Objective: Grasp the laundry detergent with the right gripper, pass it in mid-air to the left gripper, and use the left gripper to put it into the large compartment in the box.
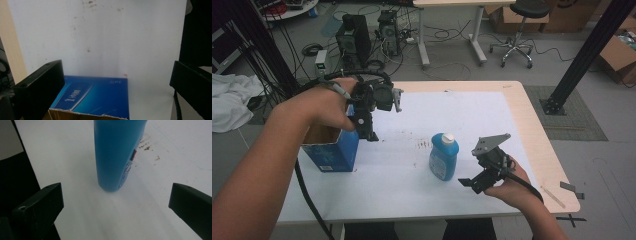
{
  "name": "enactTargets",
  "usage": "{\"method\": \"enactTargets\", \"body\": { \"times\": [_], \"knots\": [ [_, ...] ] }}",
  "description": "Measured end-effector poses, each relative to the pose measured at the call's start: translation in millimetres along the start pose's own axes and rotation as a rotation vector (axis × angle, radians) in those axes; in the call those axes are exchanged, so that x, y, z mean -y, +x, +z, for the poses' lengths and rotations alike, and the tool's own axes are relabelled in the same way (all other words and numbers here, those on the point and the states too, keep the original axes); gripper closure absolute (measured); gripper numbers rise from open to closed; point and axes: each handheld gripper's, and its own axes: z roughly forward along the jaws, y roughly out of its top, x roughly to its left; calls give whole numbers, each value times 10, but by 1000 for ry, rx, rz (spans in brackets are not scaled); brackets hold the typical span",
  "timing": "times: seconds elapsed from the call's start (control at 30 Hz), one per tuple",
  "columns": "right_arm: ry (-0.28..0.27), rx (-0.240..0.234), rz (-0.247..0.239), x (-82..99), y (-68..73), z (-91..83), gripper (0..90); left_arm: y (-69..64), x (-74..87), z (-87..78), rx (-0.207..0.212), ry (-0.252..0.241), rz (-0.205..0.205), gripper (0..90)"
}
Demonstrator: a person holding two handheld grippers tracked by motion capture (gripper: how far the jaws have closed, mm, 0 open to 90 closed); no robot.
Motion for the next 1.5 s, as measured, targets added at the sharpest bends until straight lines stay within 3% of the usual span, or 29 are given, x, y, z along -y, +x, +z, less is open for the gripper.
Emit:
{"method": "enactTargets", "body": {
  "times": [0.3,0.63,1.03,1.5],
  "knots": [
    [-129,67,73,28,65,307,0,-70,-39,14,-1,-2,13,1],
    [-271,138,128,17,112,510,0,-73,-28,31,3,2,6,1],
    [-367,168,169,15,123,654,0,-56,-34,47,2,-1,10,1],
    [-390,200,171,1,154,753,0,-69,-37,49,1,3,10,1]
  ]
}}
